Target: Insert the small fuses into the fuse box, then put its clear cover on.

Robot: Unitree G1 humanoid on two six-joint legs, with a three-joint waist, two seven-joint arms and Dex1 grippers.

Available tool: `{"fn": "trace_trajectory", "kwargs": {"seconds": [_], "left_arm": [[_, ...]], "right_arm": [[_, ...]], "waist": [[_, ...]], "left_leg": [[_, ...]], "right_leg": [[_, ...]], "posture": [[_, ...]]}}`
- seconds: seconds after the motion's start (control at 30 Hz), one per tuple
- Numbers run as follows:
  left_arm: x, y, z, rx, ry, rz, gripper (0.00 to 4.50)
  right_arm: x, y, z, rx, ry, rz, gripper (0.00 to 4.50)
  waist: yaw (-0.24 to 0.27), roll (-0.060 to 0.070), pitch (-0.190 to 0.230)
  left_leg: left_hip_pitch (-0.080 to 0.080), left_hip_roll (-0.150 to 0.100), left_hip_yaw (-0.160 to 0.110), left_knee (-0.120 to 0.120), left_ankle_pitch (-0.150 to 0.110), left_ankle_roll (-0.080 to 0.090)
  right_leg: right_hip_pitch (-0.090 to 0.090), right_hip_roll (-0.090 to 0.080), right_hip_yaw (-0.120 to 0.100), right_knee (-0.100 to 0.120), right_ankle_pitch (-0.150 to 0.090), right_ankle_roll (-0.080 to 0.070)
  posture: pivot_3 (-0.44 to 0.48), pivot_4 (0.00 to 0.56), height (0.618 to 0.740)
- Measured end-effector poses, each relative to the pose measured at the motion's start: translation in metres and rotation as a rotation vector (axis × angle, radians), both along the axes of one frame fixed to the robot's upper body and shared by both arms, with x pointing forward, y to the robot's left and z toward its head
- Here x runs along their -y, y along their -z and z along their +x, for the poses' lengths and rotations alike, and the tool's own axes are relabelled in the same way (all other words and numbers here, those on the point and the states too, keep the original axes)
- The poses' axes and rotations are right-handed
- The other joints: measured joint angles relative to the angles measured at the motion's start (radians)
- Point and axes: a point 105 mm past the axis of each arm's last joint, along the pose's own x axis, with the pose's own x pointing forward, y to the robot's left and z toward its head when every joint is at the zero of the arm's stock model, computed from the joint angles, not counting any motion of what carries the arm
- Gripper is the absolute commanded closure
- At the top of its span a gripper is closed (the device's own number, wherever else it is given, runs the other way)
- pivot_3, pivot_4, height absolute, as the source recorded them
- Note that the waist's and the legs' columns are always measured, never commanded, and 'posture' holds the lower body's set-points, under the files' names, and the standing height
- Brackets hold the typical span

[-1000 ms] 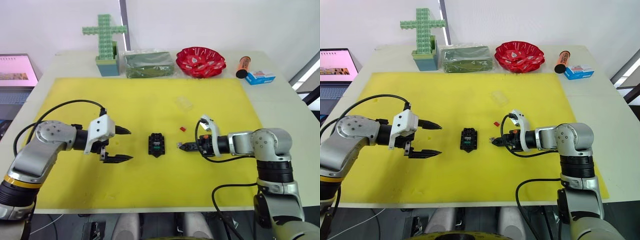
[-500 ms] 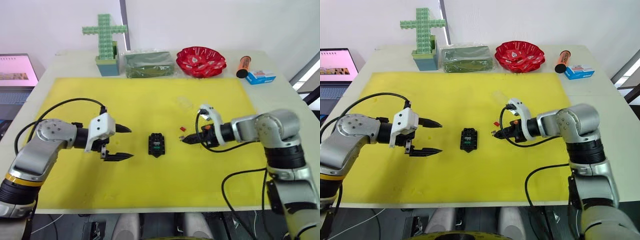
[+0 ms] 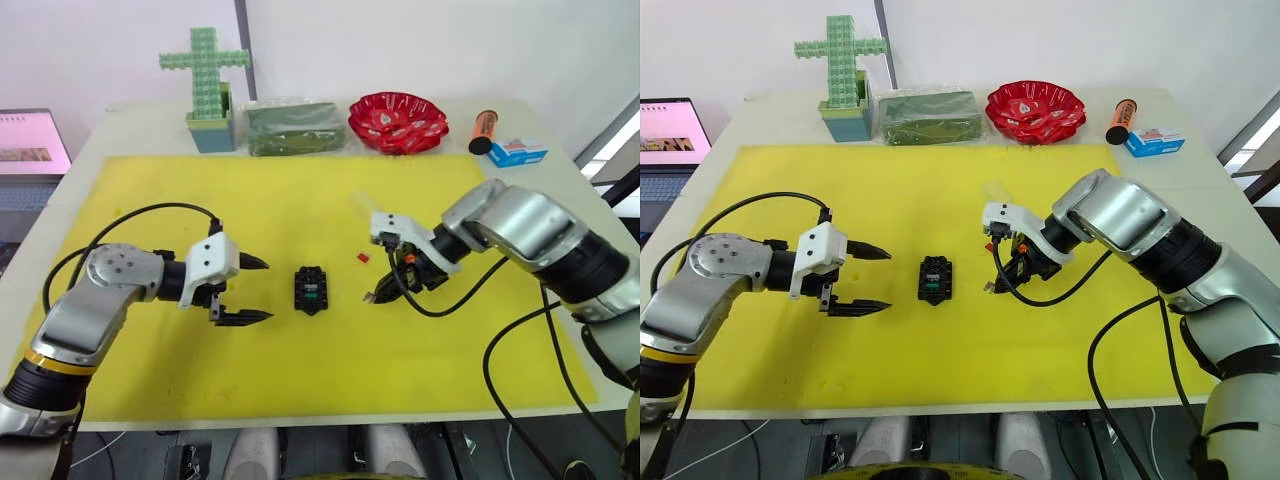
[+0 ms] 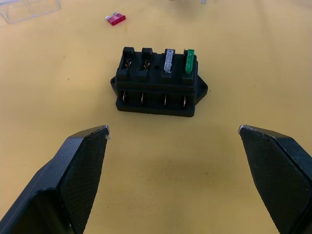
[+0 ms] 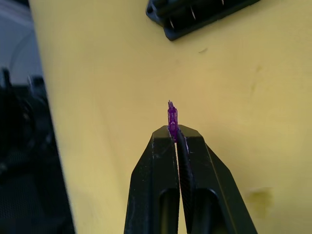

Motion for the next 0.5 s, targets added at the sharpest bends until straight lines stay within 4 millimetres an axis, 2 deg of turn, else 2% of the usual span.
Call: {"fn": "trace_trajectory", "kwargs": {"seconds": [0.17,0.33,0.43,0.47,0.5], "left_arm": [[0.001,0.002,0.0,0.007,-0.011,-0.002,0.0],[0.001,0.002,0.0,0.011,-0.017,-0.003,0.0],[0.001,0.003,0.0,0.016,-0.022,-0.005,0.0],[0.001,0.003,0.001,0.019,-0.022,-0.005,0.0],[0.001,0.003,0.001,0.021,-0.022,-0.004,0.0]], "right_arm": [[-0.008,0.011,0.002,0.029,-0.114,-0.058,4.45],[-0.005,0.016,0.007,0.065,-0.156,-0.113,4.45],[-0.01,0.018,0.008,0.07,-0.17,-0.115,4.45],[-0.012,0.019,0.008,0.072,-0.174,-0.116,3.98],[-0.013,0.019,0.008,0.071,-0.172,-0.111,3.79]], "waist": [[0.004,0.0,0.0],[0.006,0.0,0.0],[0.005,0.0,0.0],[0.005,0.0,0.0],[0.005,0.0,0.0]], "left_leg": [[0.0,0.0,0.0,0.001,0.0,0.0],[0.0,0.0,0.0,0.001,0.0,0.0],[0.0,0.0,0.0,0.001,0.0,0.0],[0.0,0.0,0.0,0.001,0.0,0.0],[0.0,0.0,0.0,0.001,0.0,0.0]], "right_leg": [[0.0,0.0,0.0,0.0,0.0,0.0],[0.0,0.0,0.0,0.0,0.0,0.0],[0.0,0.0,0.0,0.001,0.0,0.0],[0.0,0.0,0.0,0.001,0.0,0.0],[0.0,0.0,0.0,0.001,0.0,0.0]], "posture": [[0.0,0.15,0.74],[0.0,0.15,0.74],[0.0,0.15,0.74],[0.0,0.15,0.74],[0.0,0.15,0.74]]}}
